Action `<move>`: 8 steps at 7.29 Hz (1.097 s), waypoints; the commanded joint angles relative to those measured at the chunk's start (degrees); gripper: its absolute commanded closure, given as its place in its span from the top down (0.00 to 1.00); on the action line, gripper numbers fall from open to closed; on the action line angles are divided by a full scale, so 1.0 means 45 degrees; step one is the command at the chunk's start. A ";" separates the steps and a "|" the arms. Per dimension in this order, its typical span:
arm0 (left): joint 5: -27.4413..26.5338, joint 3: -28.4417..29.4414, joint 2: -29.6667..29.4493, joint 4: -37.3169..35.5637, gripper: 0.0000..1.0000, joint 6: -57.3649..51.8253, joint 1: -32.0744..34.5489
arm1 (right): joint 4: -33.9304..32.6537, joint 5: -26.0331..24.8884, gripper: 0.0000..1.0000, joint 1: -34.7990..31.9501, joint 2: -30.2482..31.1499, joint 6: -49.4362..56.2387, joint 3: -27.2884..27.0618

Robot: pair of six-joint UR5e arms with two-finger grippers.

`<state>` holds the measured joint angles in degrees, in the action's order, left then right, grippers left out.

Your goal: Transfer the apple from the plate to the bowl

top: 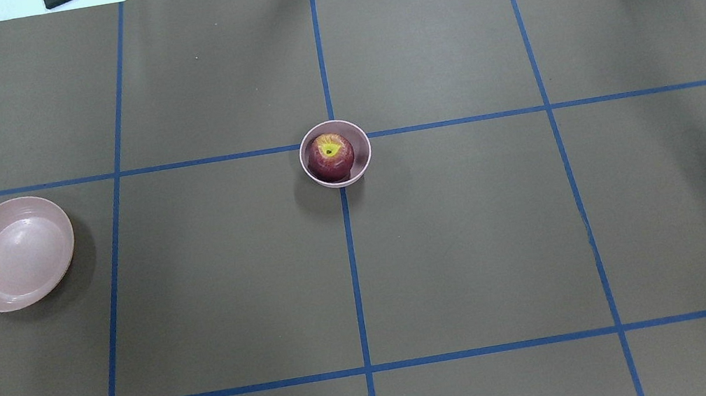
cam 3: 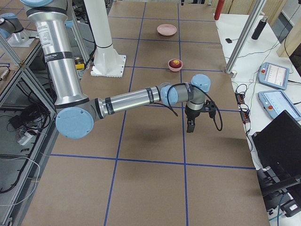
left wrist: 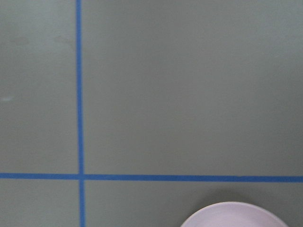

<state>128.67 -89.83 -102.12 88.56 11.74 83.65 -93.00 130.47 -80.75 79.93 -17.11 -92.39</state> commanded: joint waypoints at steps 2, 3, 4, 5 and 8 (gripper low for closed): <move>0.0117 0.0800 0.0893 0.0553 0.99 -0.2466 0.1564 | -0.0036 0.0089 1.00 -0.1136 0.1024 0.2103 0.0179; 0.0001 0.0994 0.1032 0.0574 0.99 -0.2452 0.1509 | 0.0138 0.0012 1.00 -0.1138 0.1567 0.2065 -0.0013; 0.0078 0.0900 0.1227 0.0535 0.99 -0.2471 0.1566 | 0.0159 -0.0124 1.00 -0.1138 0.1592 0.2064 0.0139; 0.0020 0.0879 0.1867 0.0690 0.99 -0.2491 0.1547 | 0.0140 -0.0126 1.00 -0.1138 0.1728 0.1968 0.0141; 0.0117 0.0412 0.2360 0.1141 0.99 -0.2315 0.1508 | 0.0120 -0.0028 1.00 -0.1157 0.1943 0.1947 0.0180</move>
<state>129.10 -87.04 -92.53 93.46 1.05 90.52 -92.39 130.12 -85.89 88.22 -8.28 -91.48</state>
